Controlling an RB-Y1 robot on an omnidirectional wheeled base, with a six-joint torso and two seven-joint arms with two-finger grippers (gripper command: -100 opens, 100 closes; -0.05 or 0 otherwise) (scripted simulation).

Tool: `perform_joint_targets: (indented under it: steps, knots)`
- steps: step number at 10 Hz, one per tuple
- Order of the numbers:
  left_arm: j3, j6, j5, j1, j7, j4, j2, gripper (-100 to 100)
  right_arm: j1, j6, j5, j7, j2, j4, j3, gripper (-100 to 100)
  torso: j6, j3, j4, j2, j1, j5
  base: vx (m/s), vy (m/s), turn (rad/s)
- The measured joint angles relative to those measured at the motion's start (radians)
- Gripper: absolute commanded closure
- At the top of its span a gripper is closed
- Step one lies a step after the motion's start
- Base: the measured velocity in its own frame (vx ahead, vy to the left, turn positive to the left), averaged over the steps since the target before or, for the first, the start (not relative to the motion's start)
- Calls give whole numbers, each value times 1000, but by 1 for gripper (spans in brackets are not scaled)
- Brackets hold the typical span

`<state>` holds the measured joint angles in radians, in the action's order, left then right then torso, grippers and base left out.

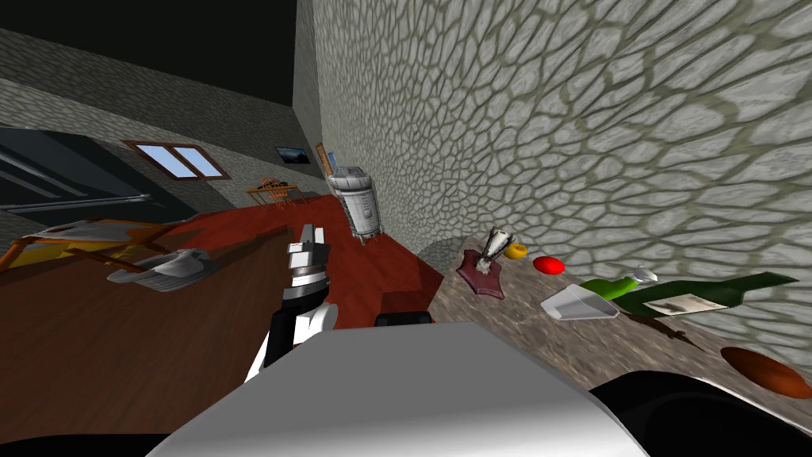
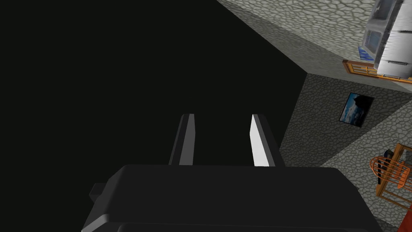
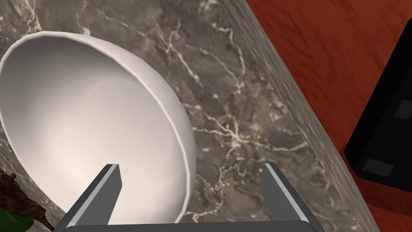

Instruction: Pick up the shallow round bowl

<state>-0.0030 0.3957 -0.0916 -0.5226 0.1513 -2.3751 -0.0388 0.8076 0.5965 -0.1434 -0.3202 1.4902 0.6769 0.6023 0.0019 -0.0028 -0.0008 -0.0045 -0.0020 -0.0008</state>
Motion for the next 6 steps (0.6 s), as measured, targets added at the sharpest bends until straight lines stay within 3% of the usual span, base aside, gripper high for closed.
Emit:
perform_joint_targets:
  steps: [1, 3, 4, 6]
  knots:
    - [0, 0, 0, 0, 0, 0, 0, 0, 0, 0, 0, 0, 0, 0, 0, -100, 0, 3, 1, 4, 2, 1, 16, -31, 74]
    - [0, 0, 0, 0, 0, 0, 0, 0, -25, -19, -20, -4, -43, -16, 7, -100, 0, 4, 2, 7, -1, 0, 5, -44, 40]
    - [0, 0, 0, 0, 0, 0, 0, 0, -26, -21, -21, -6, -45, -17, 7, 100, 0, 5, 2, 7, 1, 0, 1, -5, 0]
    - [0, 0, 0, 0, 0, 0, 0, 0, -27, -20, -19, -4, -46, -16, 6, 100, 0, 4, 1, 8, 2, 1, 0, 0, 0]
